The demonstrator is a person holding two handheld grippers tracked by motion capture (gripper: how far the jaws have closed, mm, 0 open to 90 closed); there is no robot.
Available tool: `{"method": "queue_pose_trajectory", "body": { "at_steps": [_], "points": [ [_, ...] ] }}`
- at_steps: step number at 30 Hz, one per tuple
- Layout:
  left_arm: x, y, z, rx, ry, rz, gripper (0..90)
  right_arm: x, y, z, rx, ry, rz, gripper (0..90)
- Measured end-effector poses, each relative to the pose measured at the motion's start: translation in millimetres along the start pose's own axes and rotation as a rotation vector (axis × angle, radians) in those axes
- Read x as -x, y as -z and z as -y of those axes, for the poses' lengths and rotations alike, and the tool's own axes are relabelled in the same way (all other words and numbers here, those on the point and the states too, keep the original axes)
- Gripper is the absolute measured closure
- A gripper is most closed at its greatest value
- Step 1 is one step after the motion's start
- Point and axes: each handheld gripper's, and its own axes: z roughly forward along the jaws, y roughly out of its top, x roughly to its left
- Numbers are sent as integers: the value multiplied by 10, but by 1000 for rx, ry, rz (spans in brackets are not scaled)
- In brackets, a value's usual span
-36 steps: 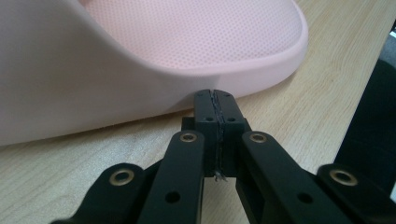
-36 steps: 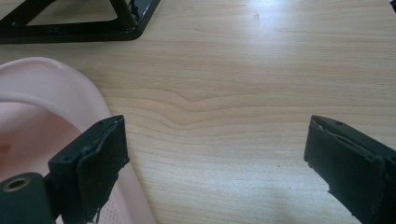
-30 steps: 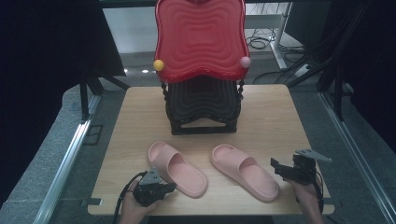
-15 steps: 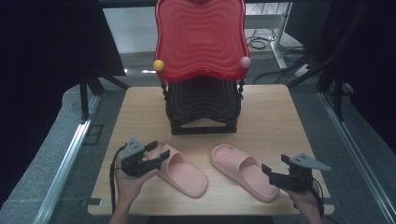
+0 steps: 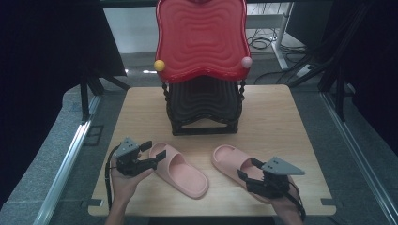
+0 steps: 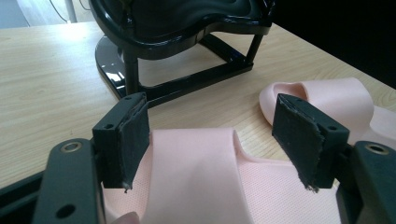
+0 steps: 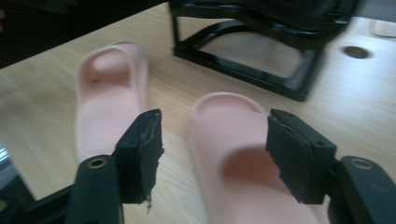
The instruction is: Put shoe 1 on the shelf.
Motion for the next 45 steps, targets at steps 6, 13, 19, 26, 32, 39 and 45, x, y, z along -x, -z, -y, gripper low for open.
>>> {"method": "queue_pose_trajectory", "body": {
  "at_steps": [6, 13, 19, 26, 32, 39, 45],
  "points": [
    [-51, 63, 18, 18, 16, -3, 276, -314, -492, -101, -48, 30, -103, 447],
    [-149, 135, 56, 31, 45, -16, 276, -609, -1014, -266, -117, 74, -170, 519],
    [-148, 144, 59, 35, 45, -13, 276, -708, -1487, -333, -162, 71, -169, 572],
    [-159, 136, 72, 32, 49, -8, 276, -743, -1798, -336, -170, 39, -164, 604],
    [-172, 146, 79, 35, 56, -9, 276, -763, -2060, -316, -192, 26, -135, 670],
    [-182, 122, 96, 30, 64, -10, 276, -746, -2167, -290, -203, -10, -128, 807],
    [-192, 145, 95, 34, 65, -13, 276, -789, -2096, -292, -180, -12, -120, 841]
  ]
}}
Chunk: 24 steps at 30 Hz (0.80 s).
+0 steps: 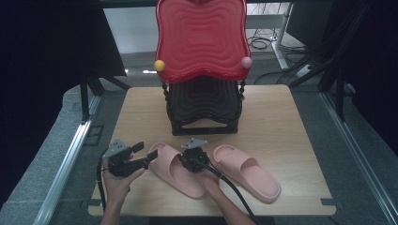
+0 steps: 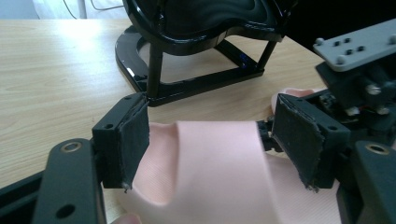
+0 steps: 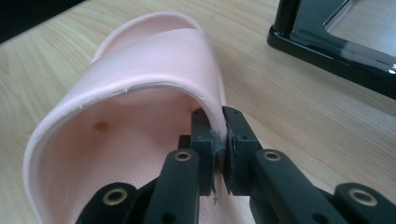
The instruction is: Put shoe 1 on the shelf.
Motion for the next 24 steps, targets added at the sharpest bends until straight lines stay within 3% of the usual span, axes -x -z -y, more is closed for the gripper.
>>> {"method": "queue_pose_trajectory", "body": {
  "at_steps": [6, 20, 24],
  "points": [
    [-35, 55, -6, 14, 9, -11, 276, -1, 238, 13, 61, -6, 9, 843],
    [-66, 60, 28, 8, 28, -21, 275, 125, 1081, 57, 237, -28, 43, 843],
    [-62, 41, 38, -1, 26, -16, 273, 165, 1235, 68, 268, -34, 57, 843]
  ]
}}
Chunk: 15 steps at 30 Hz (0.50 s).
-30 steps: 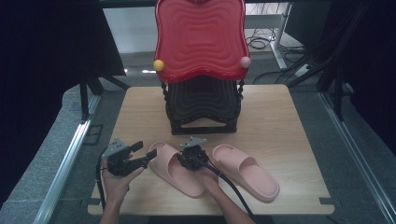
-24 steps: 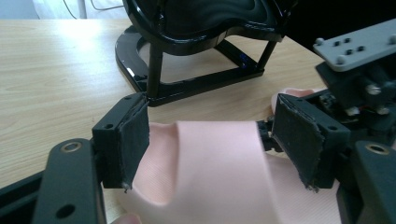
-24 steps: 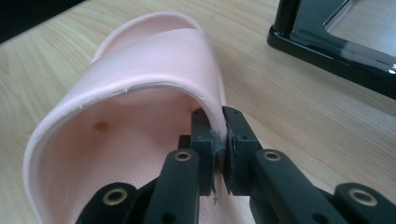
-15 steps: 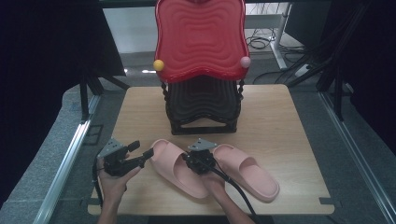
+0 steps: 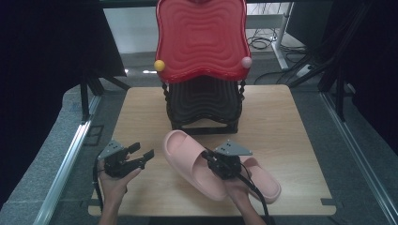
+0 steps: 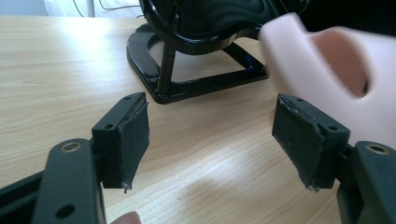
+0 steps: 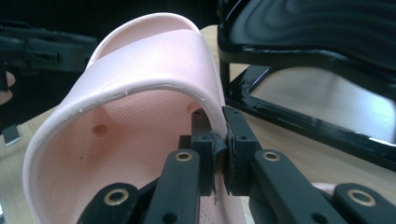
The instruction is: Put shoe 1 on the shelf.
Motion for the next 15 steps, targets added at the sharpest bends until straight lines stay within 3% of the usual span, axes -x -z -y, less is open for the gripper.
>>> {"method": "queue_pose_trajectory", "body": {
  "at_steps": [15],
  "points": [
    [-7, -47, 44, -23, 7, 3, 266, 114, 290, -38, 81, -29, 39, 843]
  ]
}}
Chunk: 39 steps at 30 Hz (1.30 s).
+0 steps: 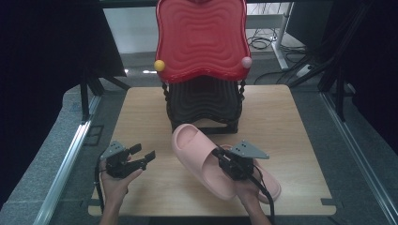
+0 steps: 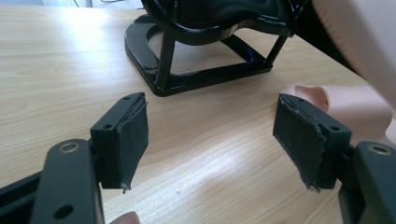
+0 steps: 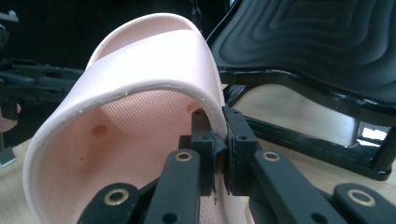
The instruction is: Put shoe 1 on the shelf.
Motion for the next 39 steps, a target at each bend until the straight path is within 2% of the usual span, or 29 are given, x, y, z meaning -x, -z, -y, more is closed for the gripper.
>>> {"method": "queue_pose_trajectory", "body": {
  "at_steps": [16, 28, 39],
  "points": [
    [-1, -27, 30, -11, 8, 0, 264, 31, 183, -208, 81, 5, 10, 844],
    [-22, -12, 33, -7, 15, 1, 262, 6, 237, -573, 151, 31, 5, 844],
    [-40, -5, 39, -3, 23, 2, 261, -14, 230, -927, 196, 23, -15, 844]
  ]
}}
